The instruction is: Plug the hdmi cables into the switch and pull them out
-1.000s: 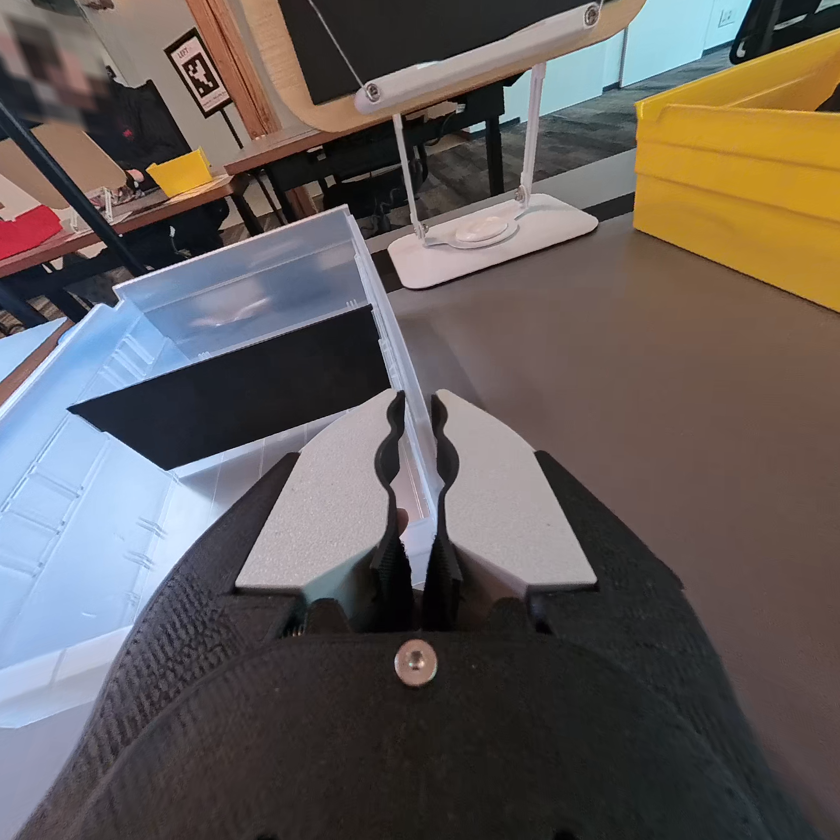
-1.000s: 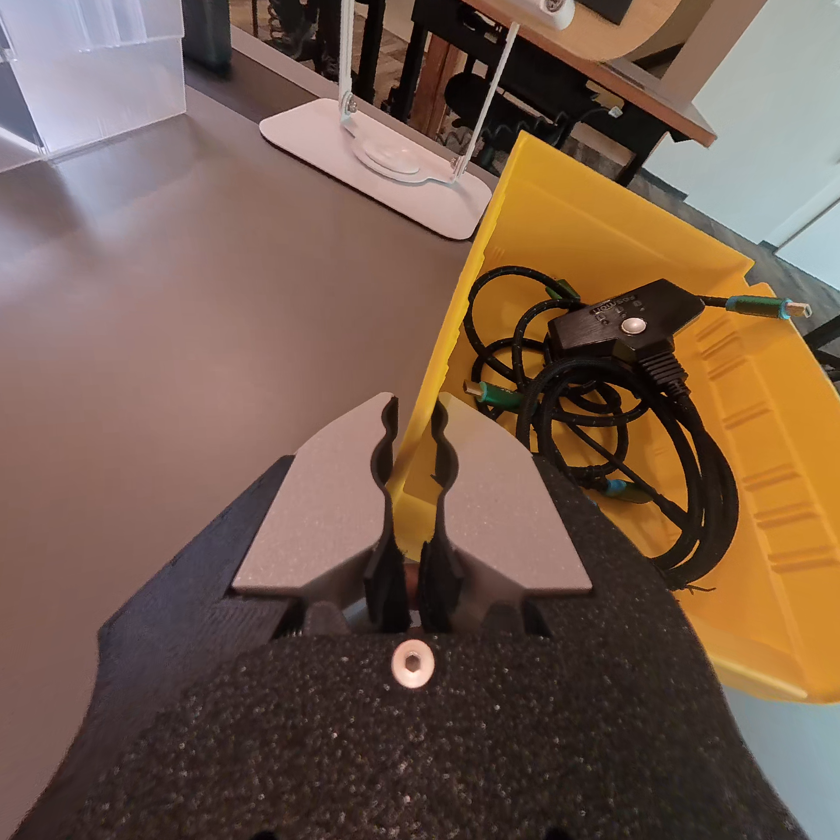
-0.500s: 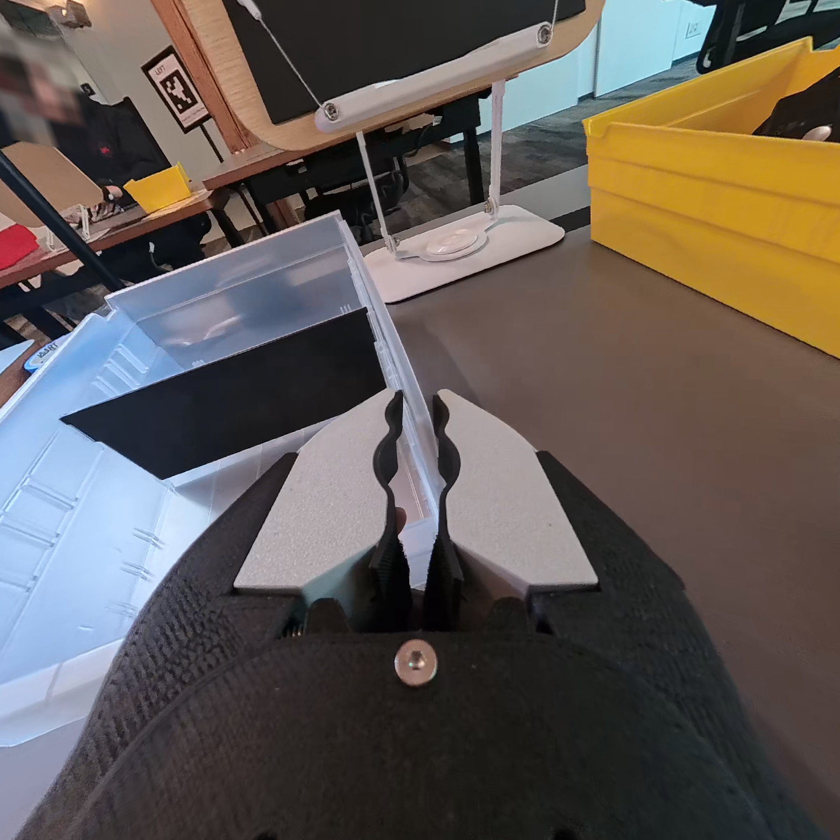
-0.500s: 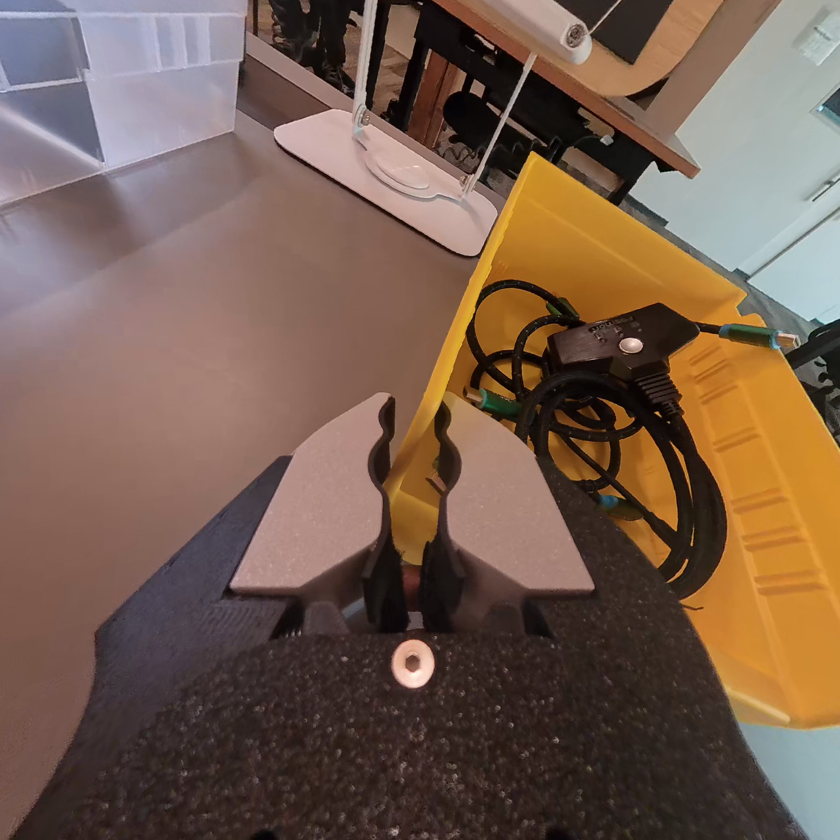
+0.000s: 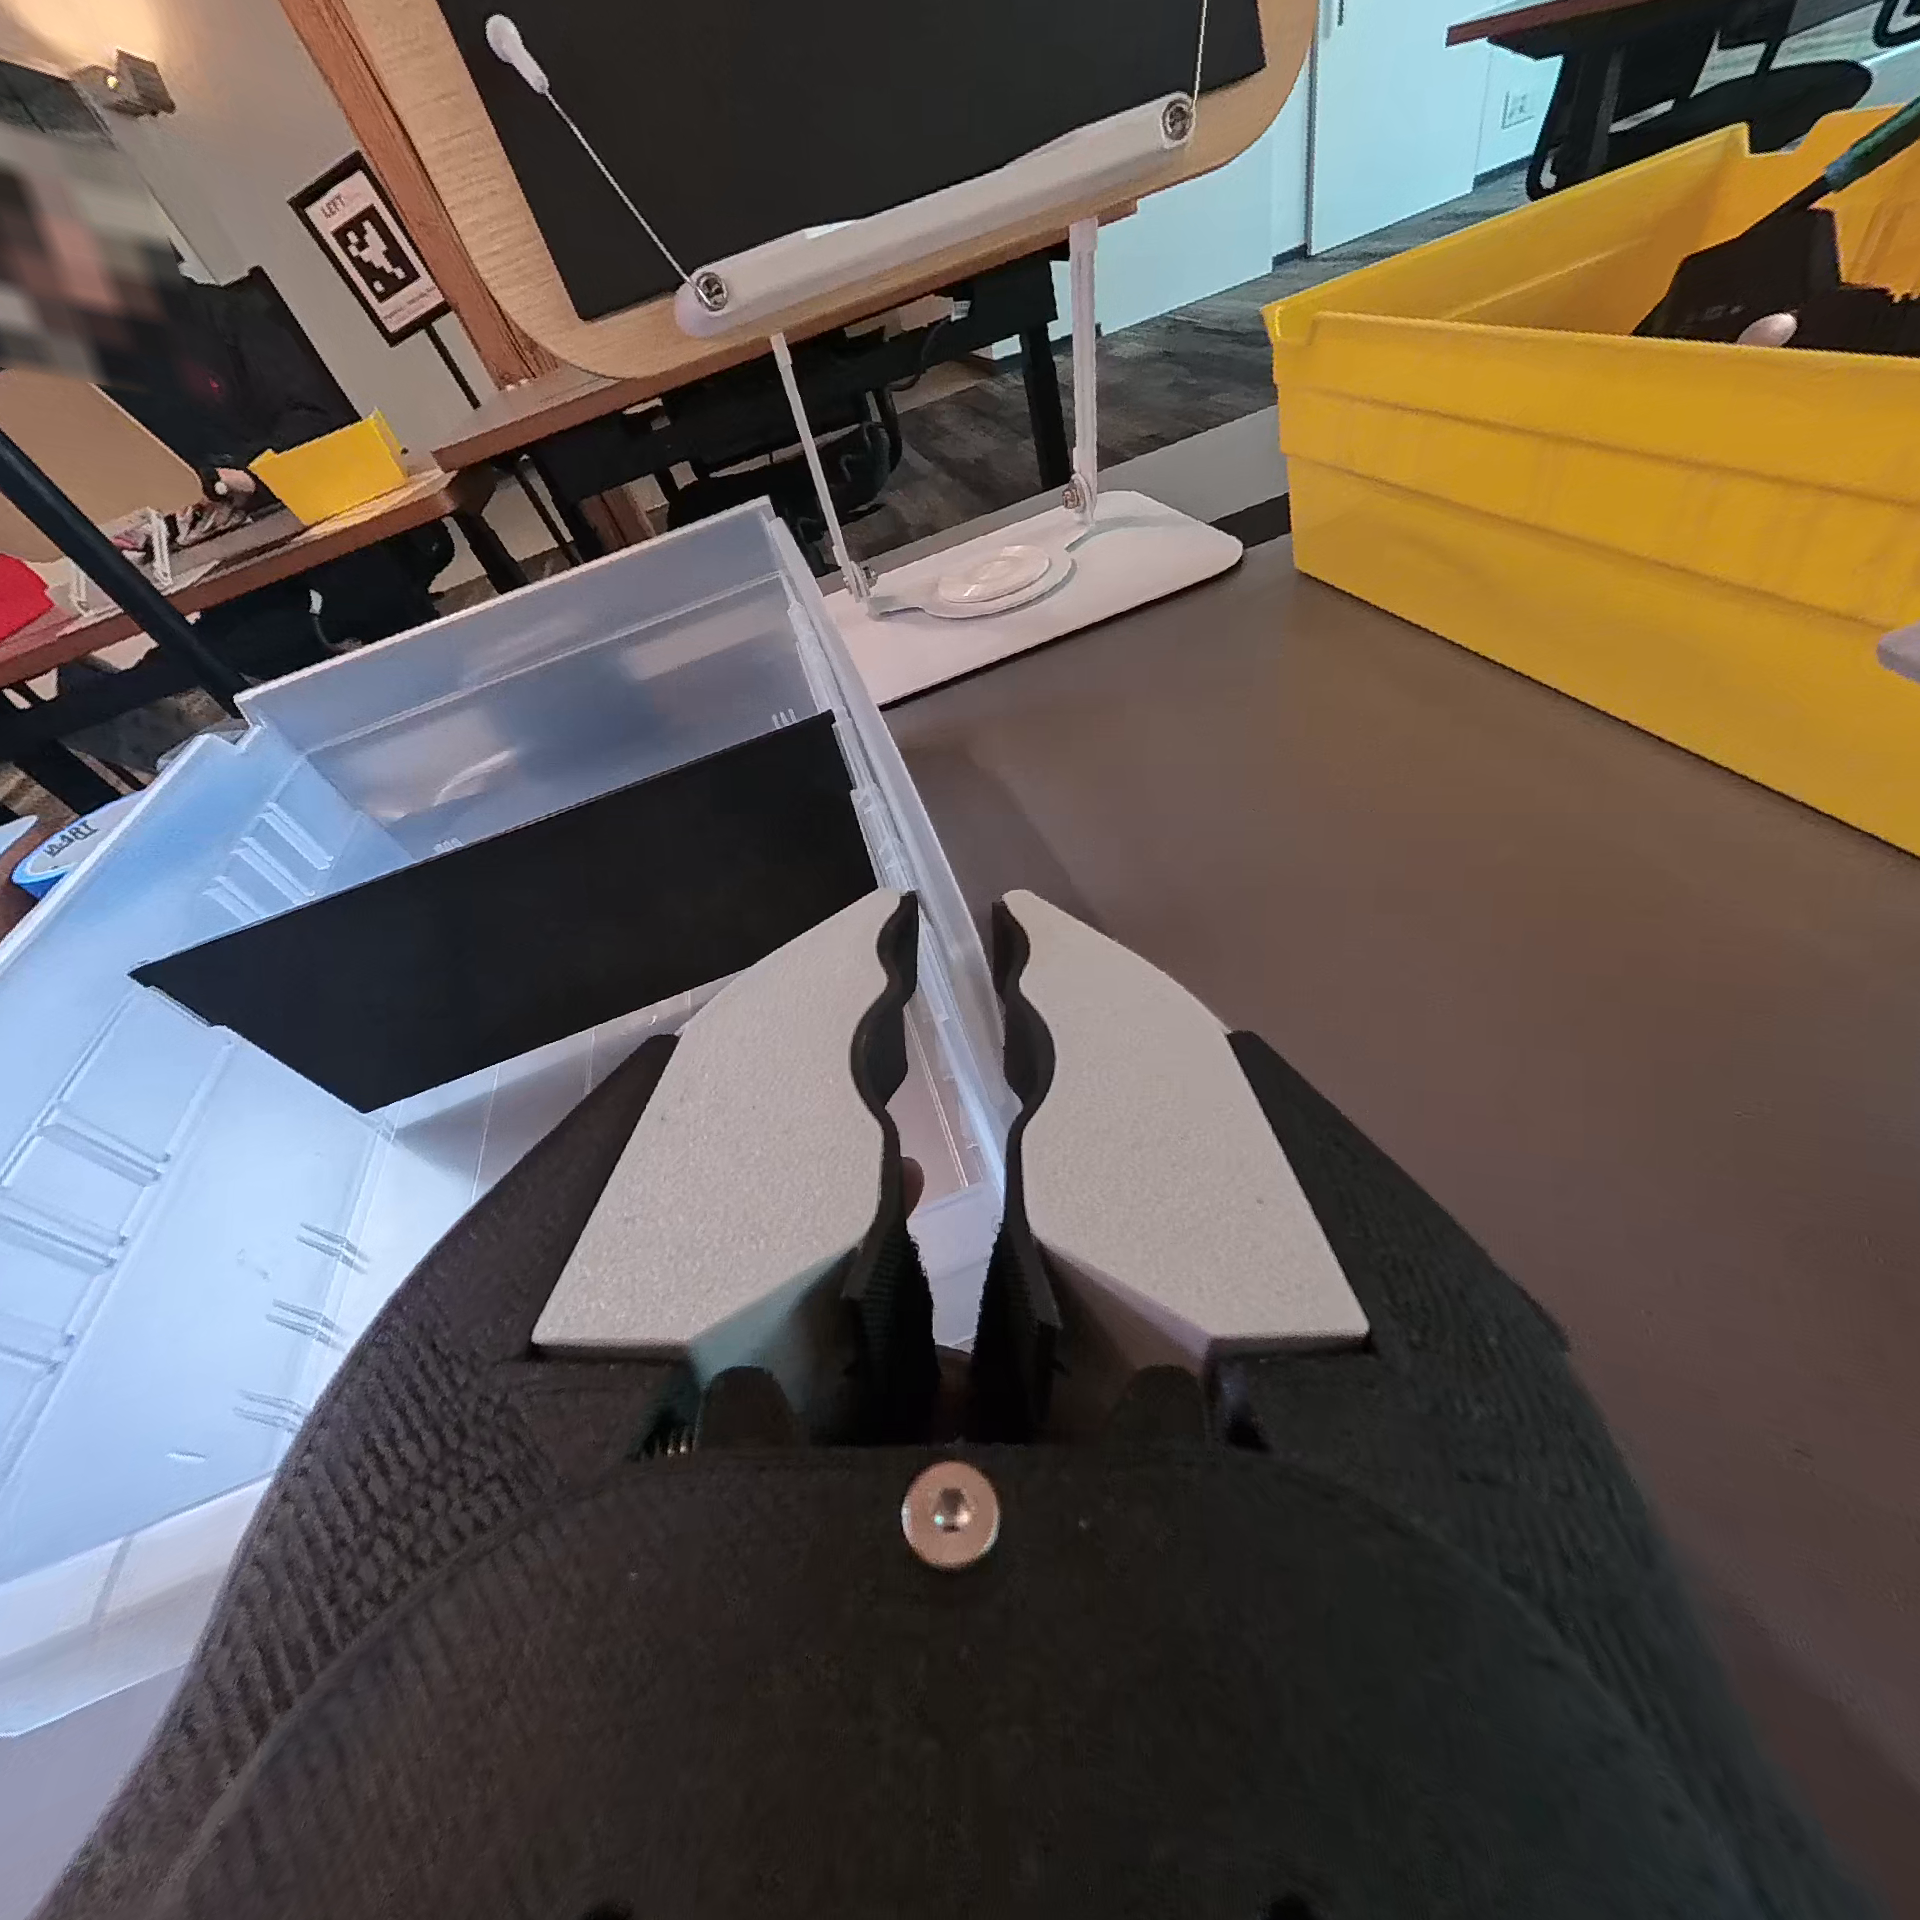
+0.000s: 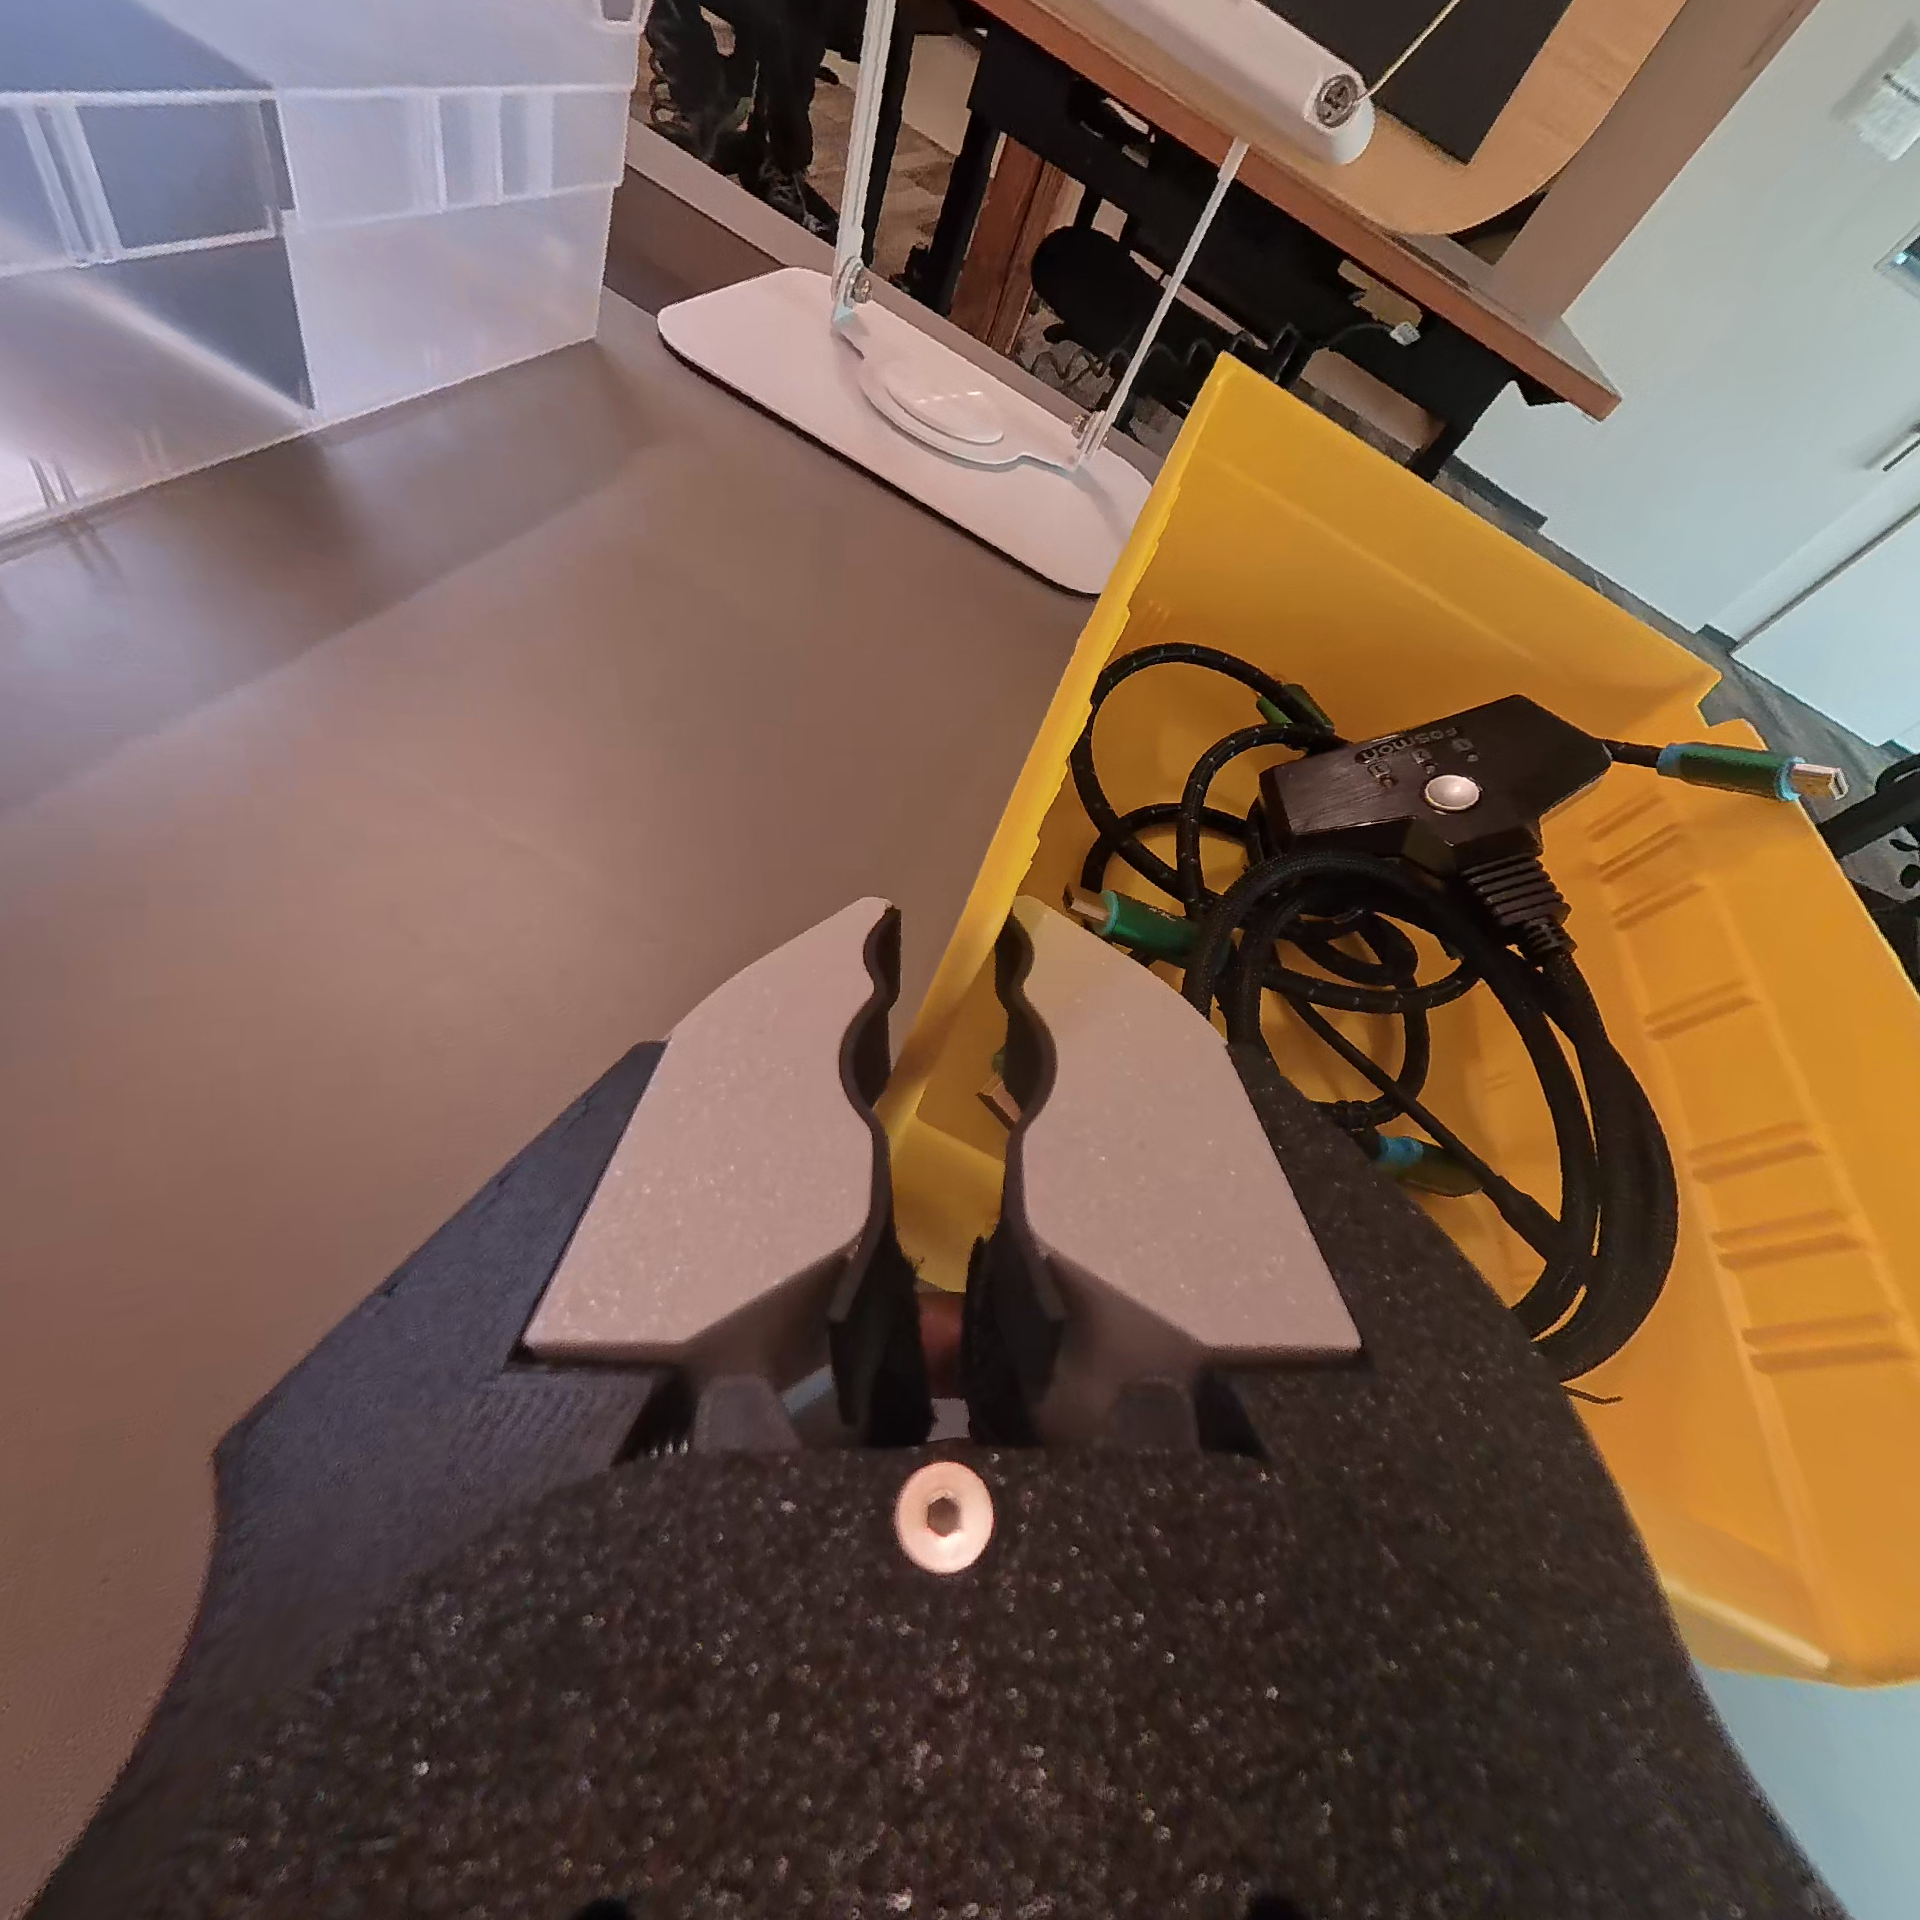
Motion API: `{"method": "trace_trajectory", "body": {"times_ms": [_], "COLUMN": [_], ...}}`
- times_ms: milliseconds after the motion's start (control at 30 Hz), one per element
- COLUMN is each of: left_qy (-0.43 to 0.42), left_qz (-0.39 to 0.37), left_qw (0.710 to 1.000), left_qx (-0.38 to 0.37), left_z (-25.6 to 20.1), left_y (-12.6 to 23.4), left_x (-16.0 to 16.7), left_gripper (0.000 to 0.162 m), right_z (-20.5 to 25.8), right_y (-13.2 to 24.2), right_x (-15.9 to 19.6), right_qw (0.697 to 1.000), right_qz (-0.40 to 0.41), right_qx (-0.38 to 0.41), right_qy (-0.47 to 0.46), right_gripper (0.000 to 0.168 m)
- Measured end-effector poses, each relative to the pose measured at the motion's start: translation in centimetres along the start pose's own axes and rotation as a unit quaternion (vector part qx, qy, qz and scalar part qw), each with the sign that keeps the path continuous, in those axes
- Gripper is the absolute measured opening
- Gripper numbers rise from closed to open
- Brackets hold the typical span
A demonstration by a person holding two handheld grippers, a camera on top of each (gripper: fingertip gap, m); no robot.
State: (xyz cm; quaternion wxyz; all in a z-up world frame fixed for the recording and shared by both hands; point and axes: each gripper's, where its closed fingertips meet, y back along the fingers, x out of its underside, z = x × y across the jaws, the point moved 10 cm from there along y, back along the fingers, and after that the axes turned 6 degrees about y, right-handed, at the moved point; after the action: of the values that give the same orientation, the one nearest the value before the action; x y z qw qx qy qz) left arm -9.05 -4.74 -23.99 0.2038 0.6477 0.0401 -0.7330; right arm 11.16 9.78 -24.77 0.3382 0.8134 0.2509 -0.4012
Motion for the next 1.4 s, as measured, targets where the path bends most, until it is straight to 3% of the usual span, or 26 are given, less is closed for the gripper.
{"method": "trace_trajectory", "body": {"times_ms": [633,867,1000,1133,1233,1300,1400], "left_qy": [-0.013,-0.017,-0.007,0.012,0.039,0.041,0.041], "left_qz": [0.006,0.004,-0.016,-0.053,-0.078,-0.095,-0.124], "left_qw": [1.000,1.000,0.999,0.997,0.995,0.993,0.988], "left_qx": [0.008,-0.004,-0.038,-0.048,-0.043,-0.055,-0.086], "left_z": [-0.3,-0.3,0.0,-0.1,-0.8,-1.0,-1.0], "left_y": [0.0,0.7,1.5,2.5,3.7,4.4,5.3], "left_x": [0.1,0.2,0.0,-0.5,-0.5,-0.5,-0.5], "left_gripper": [0.021,0.029,0.050,0.101,0.126,0.135,0.144], "right_z": [0.2,0.2,-0.3,-0.7,-0.8,-0.8,-1.0], "right_y": [0.1,0.9,1.9,2.8,3.3,3.3,3.4], "right_x": [0.2,0.3,0.1,-0.2,-0.2,0.0,0.3], "right_qw": [1.000,0.999,0.996,0.987,0.984,0.985,0.985], "right_qz": [-0.001,-0.026,-0.069,-0.129,-0.144,-0.132,-0.116], "right_qx": [-0.005,-0.014,0.013,0.041,0.069,0.073,0.094], "right_qy": [0.008,-0.018,-0.054,-0.083,-0.082,-0.083,-0.082], "right_gripper": [0.021,0.030,0.059,0.107,0.135,0.147,0.147]}}
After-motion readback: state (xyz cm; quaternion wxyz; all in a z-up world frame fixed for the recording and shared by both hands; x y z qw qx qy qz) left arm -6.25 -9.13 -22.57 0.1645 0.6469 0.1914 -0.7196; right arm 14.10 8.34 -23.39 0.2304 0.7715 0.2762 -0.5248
